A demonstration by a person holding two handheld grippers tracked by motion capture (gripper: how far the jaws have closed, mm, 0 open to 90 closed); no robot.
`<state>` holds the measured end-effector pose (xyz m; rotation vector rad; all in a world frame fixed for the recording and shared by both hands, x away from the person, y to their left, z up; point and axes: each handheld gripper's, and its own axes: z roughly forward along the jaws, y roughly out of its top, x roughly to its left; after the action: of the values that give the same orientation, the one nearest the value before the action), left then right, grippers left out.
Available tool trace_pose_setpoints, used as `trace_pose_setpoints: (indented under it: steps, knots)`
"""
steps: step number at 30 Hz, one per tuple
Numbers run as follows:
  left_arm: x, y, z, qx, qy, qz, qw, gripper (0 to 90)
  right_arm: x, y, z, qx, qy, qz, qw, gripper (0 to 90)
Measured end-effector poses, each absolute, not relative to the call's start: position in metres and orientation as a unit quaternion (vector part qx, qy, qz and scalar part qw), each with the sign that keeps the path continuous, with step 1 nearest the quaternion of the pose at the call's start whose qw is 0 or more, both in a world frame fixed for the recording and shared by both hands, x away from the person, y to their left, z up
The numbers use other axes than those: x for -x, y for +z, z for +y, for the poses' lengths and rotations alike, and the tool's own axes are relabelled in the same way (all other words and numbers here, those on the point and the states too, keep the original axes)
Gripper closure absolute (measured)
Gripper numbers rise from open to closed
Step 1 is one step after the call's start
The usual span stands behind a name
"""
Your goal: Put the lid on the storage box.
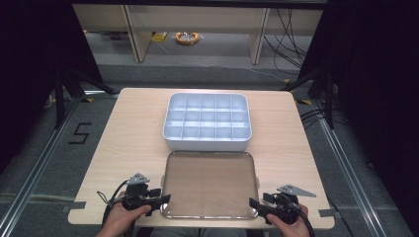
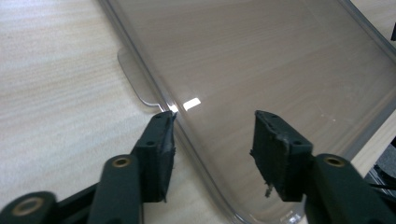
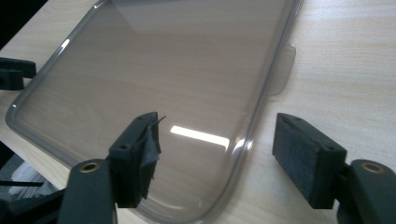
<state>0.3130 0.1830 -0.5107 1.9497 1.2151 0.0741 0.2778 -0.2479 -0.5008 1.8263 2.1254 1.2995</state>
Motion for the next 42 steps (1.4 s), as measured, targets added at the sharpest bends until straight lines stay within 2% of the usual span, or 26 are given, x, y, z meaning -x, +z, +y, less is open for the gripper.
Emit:
trace_pose_setpoints:
  steps: [1,7,10,14,15,16,19,20,22,23,26,27,31,34,36,42]
  knots:
    - [-0.313,-0.511,0.183,-0.774,0.029,0.482,0.409,50.3,-0.284,-0.506,-0.253,-0.554,0.432,0.71,0.061,35.3]
    - [-0.317,-0.513,0.182,-0.78,0.032,0.481,0.399,53.6,-0.292,-0.508,-0.252,-0.562,0.423,0.708,0.06,35.8]
    - [-0.317,-0.514,0.182,-0.78,0.036,0.48,0.399,54.2,-0.298,-0.513,-0.249,-0.567,0.425,0.704,0.048,37.3]
    - [-0.316,-0.514,0.182,-0.78,0.037,0.481,0.399,53.6,-0.3,-0.512,-0.247,-0.58,0.425,0.693,0.041,34.4]
    - [-0.315,-0.513,0.182,-0.783,0.037,0.478,0.396,53.6,-0.299,-0.513,-0.246,-0.6,0.441,0.667,0.013,34.2]
    - [-0.314,-0.512,0.182,-0.79,0.036,0.472,0.391,53.6,-0.3,-0.516,-0.251,-0.595,0.45,0.665,0.019,34.9]
    - [-0.313,-0.512,0.183,-0.788,0.035,0.472,0.393,53.2,-0.296,-0.514,-0.253,-0.63,0.458,0.627,-0.019,39.6]
    - [-0.313,-0.513,0.181,-0.779,0.035,0.479,0.402,52.9,-0.297,-0.517,-0.256,-0.616,0.467,0.635,-0.008,39.9]
    - [-0.313,-0.512,0.183,-0.789,0.036,0.47,0.393,52.9,-0.297,-0.521,-0.257,-0.618,0.475,0.626,-0.004,40.8]
    - [-0.313,-0.512,0.183,-0.789,0.036,0.47,0.393,53.0,-0.294,-0.517,-0.256,-0.637,0.47,0.61,-0.028,42.2]
    - [-0.313,-0.514,0.181,-0.78,0.036,0.477,0.405,52.9,-0.293,-0.519,-0.259,-0.639,0.473,0.606,-0.026,45.9]
    - [-0.312,-0.513,0.181,-0.779,0.041,0.478,0.403,52.8,-0.292,-0.518,-0.258,-0.661,0.471,0.581,-0.054,49.5]
    - [-0.313,-0.513,0.184,-0.79,0.035,0.466,0.396,52.0,-0.292,-0.522,-0.263,-0.646,0.478,0.594,-0.038,53.4]
    - [-0.31,-0.513,0.182,-0.778,0.024,0.483,0.4,51.4,-0.291,-0.522,-0.266,-0.643,0.48,0.595,-0.048,56.0]
    - [-0.312,-0.513,0.185,-0.79,0.036,0.465,0.398,51.4,-0.289,-0.523,-0.265,-0.657,0.487,0.57,-0.073,59.3]
    - [-0.312,-0.513,0.185,-0.792,0.033,0.463,0.397,50.0,-0.289,-0.524,-0.266,-0.656,0.484,0.573,-0.082,62.1]
